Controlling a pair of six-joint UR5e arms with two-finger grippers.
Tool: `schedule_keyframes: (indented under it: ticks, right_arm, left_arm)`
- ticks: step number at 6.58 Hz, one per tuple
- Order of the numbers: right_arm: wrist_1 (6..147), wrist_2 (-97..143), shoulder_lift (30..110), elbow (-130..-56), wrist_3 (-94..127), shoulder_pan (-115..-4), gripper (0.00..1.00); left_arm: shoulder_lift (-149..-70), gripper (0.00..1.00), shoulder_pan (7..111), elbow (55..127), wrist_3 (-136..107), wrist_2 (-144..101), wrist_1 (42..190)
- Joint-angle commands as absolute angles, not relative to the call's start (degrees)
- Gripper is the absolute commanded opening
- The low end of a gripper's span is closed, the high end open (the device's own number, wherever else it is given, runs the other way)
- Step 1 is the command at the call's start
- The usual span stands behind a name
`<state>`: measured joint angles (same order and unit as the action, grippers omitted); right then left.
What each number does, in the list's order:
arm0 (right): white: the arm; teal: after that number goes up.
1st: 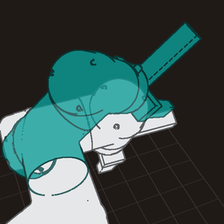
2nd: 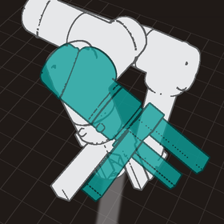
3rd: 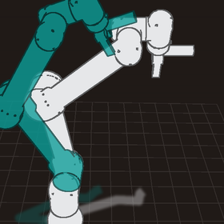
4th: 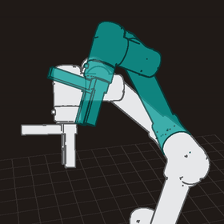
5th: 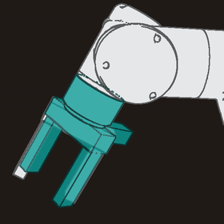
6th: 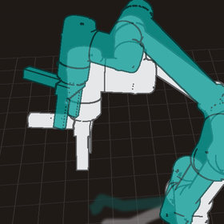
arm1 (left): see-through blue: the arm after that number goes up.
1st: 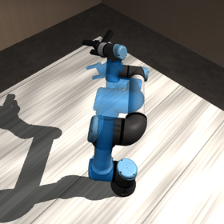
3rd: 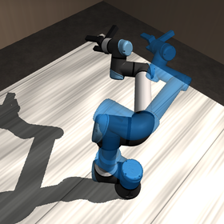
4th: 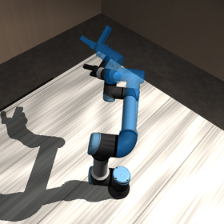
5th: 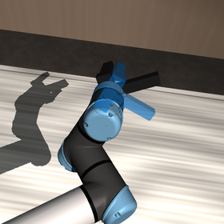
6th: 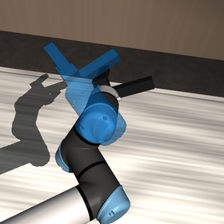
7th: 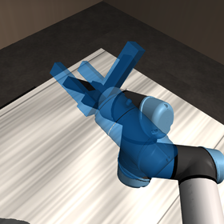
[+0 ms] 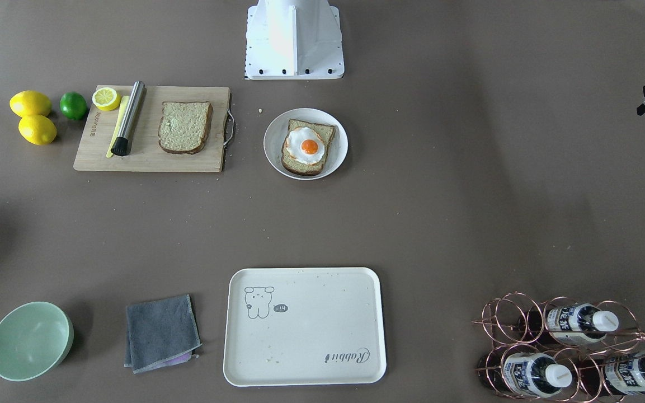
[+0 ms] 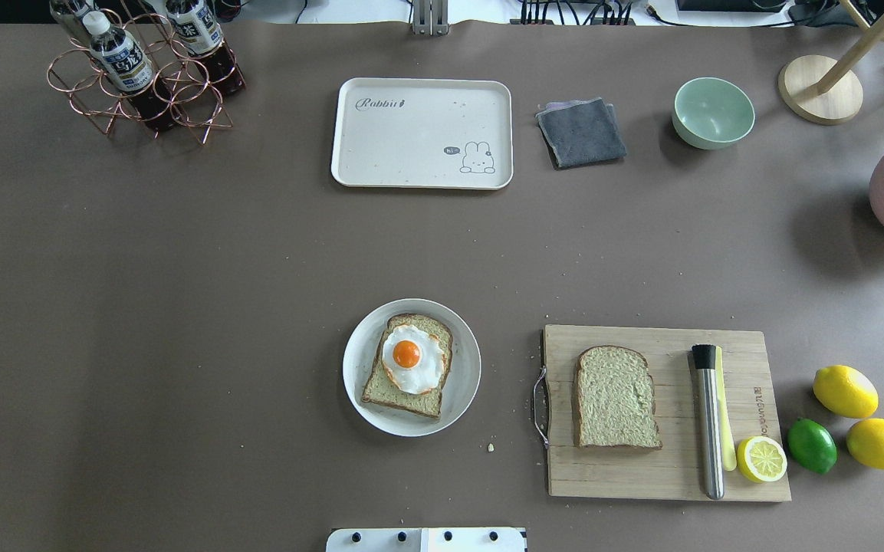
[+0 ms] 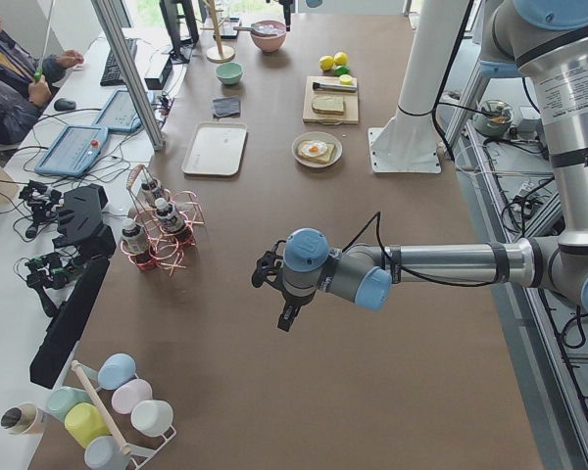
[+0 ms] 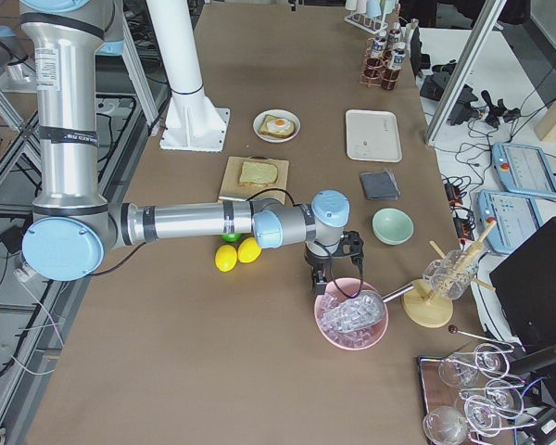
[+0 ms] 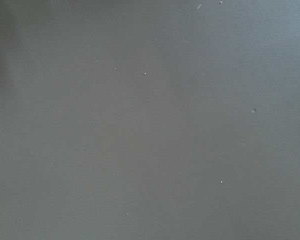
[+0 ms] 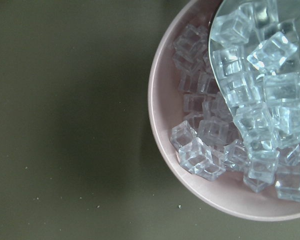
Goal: Make sandwich and place on tray
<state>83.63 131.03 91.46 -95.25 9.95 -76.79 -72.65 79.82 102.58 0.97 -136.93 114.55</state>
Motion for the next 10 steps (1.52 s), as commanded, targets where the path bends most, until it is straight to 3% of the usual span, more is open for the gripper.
schedule_keyframes:
  ticks: [1,10]
  right_arm:
    - [82.1,131.0,92.3,-94.8,9.4,-76.8,1.00]
    - [80.1,125.6,93.2,-94.6,28.3,-78.1,1.00]
  left_arm:
    - [-72.9,0.98,79.8,102.6,0.9,-136.9,114.5]
    - [-72.2,0.98,79.9,102.6,0.9,-136.8,114.7]
